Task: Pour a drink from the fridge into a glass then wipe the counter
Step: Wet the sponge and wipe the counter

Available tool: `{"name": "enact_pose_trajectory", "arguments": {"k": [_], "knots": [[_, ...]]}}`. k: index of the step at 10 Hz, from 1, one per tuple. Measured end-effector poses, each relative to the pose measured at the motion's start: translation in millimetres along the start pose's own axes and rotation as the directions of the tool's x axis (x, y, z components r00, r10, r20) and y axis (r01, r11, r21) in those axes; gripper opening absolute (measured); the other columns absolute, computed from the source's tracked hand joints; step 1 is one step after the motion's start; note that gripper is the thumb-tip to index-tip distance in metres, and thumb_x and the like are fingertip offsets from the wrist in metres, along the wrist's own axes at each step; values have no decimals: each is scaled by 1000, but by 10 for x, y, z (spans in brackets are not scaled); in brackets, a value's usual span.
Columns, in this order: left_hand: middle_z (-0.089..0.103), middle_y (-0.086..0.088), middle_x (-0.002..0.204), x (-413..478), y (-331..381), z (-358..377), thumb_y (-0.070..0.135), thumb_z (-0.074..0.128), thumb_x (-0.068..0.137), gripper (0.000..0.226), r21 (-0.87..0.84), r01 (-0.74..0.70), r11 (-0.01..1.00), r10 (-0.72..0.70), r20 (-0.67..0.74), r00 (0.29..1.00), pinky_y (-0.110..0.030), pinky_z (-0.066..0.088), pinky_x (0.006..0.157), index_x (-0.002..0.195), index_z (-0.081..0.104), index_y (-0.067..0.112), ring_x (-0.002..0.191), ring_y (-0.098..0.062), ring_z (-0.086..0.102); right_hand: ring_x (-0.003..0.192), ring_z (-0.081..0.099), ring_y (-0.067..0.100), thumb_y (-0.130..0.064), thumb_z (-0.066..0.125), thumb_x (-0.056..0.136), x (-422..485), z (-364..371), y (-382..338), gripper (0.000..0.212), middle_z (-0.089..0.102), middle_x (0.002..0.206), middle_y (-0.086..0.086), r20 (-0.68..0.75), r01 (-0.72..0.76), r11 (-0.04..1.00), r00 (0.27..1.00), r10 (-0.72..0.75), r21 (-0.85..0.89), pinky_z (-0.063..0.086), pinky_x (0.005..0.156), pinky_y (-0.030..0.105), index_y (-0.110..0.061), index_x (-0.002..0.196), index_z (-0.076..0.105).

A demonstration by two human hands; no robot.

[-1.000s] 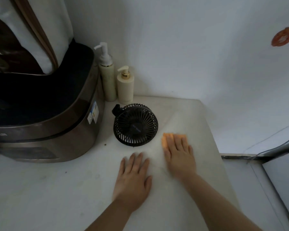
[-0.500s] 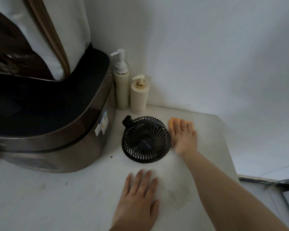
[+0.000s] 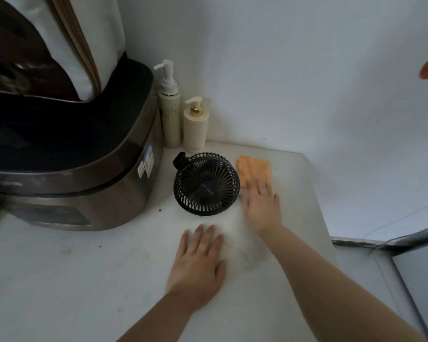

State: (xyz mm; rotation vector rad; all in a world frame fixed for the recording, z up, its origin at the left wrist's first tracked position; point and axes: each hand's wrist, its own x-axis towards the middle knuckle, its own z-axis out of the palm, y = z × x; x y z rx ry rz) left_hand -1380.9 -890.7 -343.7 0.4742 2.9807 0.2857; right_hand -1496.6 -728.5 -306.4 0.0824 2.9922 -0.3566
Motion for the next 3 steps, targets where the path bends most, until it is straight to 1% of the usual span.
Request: {"name": "enact_pose_trajectory", "arguments": {"k": [1, 2, 3], "knots": [[64, -4, 126, -13, 9, -69, 46, 38, 80, 53, 30, 8, 1000, -10, 64, 998, -42, 17, 107, 118, 65, 21, 120, -26, 58, 145, 9, 29, -40, 28, 96, -475, 27, 4, 54, 14, 157, 7, 58, -25, 1000, 998, 26, -15, 13, 115, 47, -18, 146, 21], [44, -5, 146, -38, 52, -226, 42, 33, 90, 53, -2, 25, 1000, -25, 63, 998, -39, 2, 115, 135, 49, 20, 139, -22, 32, 145, 9, 29, -44, 26, 93, -857, -3, 30, 58, 14, 157, 8, 130, -59, 998, 990, 59, -5, 14, 115, 46, -18, 146, 23], [6, -6, 160, -33, 153, -475, 33, 30, 98, 55, -24, 50, 998, -44, 203, 978, -42, -2, 119, 148, 17, 16, 147, -24, 0, 145, 6, 25, -35, 34, 97, -1168, -96, 25, 53, 11, 158, 5, 190, -76, 997, 978, 80, -28, 11, 117, 43, -20, 146, 21]]}}
